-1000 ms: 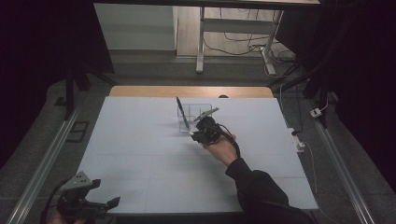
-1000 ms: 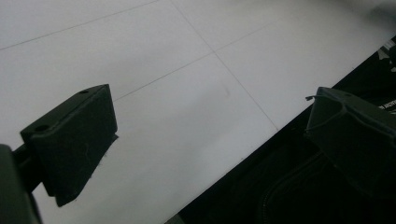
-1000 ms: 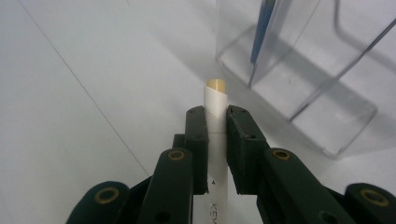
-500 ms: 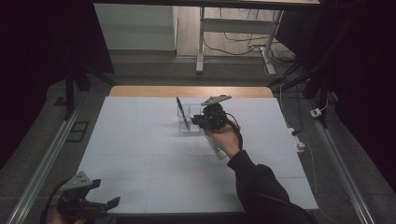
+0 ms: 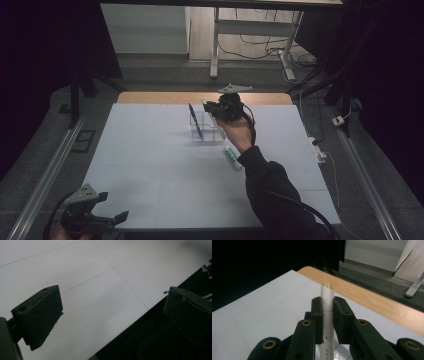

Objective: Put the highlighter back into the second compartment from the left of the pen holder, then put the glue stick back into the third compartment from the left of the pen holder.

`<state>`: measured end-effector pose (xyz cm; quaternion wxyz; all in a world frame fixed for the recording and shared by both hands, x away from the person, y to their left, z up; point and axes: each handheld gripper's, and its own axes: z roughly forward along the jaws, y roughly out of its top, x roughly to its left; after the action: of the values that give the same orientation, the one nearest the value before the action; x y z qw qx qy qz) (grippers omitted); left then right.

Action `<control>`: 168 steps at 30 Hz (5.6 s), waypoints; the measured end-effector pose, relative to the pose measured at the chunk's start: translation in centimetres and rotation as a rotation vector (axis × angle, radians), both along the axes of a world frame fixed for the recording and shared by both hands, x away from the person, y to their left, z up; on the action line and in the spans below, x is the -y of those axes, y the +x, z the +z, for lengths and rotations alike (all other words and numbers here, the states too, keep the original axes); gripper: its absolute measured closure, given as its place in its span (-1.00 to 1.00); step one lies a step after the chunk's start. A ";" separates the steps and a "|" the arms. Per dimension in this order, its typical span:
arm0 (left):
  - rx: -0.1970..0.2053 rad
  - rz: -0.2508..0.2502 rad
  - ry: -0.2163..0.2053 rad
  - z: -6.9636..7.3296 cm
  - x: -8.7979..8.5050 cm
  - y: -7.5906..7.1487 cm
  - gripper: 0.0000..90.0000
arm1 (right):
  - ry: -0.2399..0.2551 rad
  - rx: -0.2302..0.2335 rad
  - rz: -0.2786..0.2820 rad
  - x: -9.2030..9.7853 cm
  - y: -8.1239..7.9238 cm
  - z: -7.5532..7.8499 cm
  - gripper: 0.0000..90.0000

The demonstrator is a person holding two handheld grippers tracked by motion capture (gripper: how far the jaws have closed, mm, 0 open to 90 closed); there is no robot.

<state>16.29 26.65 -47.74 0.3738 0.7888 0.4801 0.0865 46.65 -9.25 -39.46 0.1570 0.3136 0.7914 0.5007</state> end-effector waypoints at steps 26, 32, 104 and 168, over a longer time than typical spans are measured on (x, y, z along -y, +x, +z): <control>0.007 -0.007 -0.007 0.0 -0.1 -0.1 -0.95 | 0.031 0.116 -0.080 -3.9 3.9 -1.0 0.75; 0.008 -0.009 -0.004 0.0 0.0 -0.1 -0.95 | 0.042 0.116 -0.101 -3.8 4.7 -1.9 0.75; -0.002 0.009 -0.008 0.0 0.0 0.0 -0.96 | -0.207 -0.169 0.070 7.8 -5.8 -3.3 -1.00; 0.005 0.001 0.007 0.0 0.2 -0.1 -0.95 | -0.494 -0.329 -0.061 8.6 -7.8 -11.1 0.45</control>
<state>16.24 26.47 -47.71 0.3722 0.7898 0.4791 0.0903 38.80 -17.84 -50.57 0.1131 0.3664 0.8944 0.2303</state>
